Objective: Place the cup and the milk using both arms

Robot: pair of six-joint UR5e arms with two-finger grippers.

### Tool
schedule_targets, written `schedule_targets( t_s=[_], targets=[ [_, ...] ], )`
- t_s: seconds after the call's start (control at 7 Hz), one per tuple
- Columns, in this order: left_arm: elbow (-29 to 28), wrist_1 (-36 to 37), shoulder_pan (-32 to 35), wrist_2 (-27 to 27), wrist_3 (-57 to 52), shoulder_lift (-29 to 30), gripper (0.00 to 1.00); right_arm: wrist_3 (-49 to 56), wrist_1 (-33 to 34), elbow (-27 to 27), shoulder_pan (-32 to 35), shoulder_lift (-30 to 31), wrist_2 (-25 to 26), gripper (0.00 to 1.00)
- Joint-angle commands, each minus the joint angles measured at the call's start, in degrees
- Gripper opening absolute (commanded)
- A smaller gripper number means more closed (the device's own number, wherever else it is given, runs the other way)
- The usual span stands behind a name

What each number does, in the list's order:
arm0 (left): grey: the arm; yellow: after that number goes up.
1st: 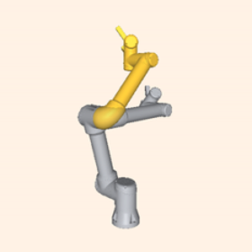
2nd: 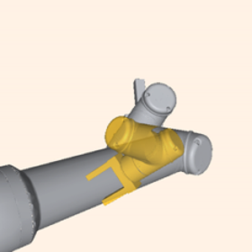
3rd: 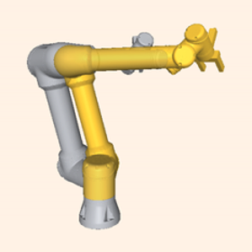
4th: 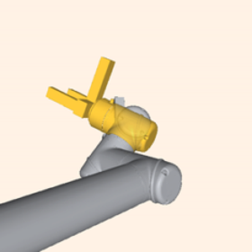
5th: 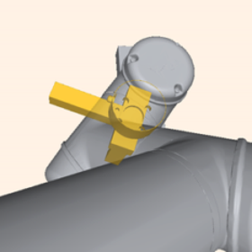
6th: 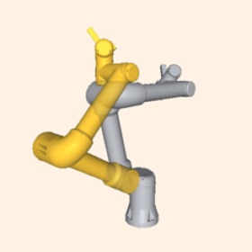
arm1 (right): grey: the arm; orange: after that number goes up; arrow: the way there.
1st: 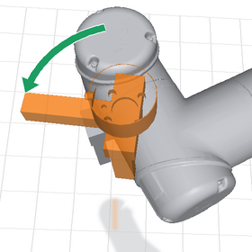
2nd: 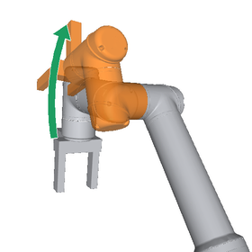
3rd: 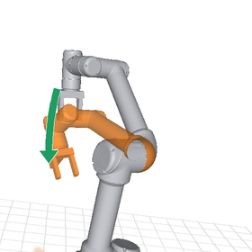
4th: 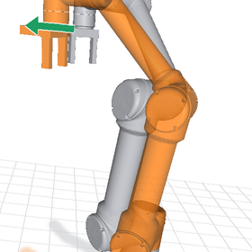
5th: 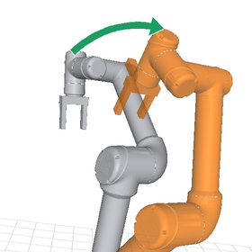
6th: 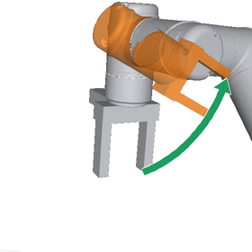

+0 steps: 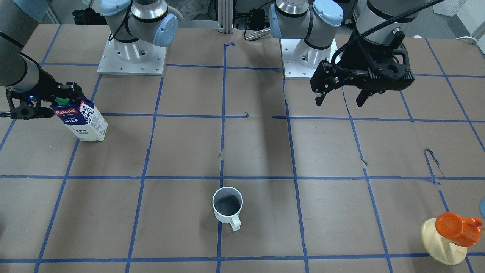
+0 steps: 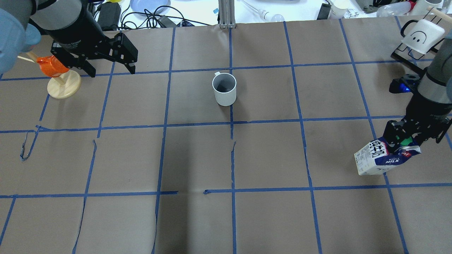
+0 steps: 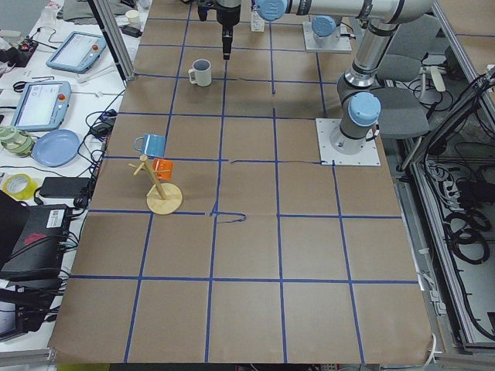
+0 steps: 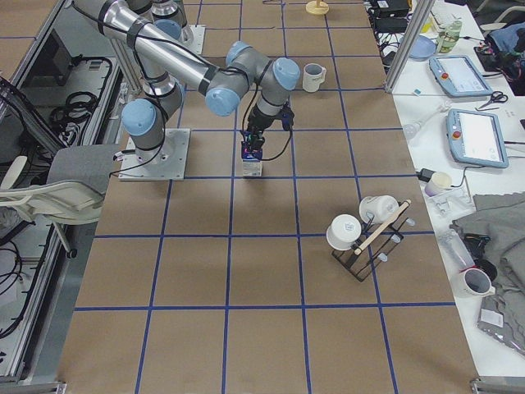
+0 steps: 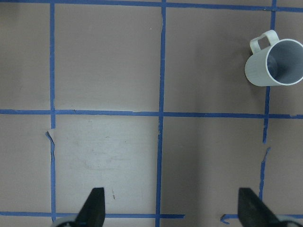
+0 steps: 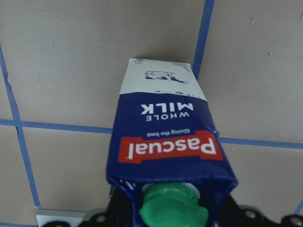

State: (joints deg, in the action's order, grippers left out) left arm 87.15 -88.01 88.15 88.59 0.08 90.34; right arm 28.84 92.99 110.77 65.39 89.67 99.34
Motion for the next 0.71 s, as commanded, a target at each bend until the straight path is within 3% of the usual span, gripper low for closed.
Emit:
schedule_targets(
  t_s=[0.0,0.29,0.57],
  targets=[
    [0.38,-0.05,0.00,0.01,0.01,-0.07,1.00,-0.28,0.09,-0.29,0.00,0.07,0.07,0.22],
    [-0.31,0.03,-0.17,0.01,-0.17,0.01,1.00,-0.37,0.00,-1.25,0.17,0.15,-0.02,0.22],
    [-0.05,0.03,-0.08,0.09,0.01,-0.16,1.00,-1.76,-0.26,-5.97,0.96,-0.54,-1.24,0.22]
  ],
)
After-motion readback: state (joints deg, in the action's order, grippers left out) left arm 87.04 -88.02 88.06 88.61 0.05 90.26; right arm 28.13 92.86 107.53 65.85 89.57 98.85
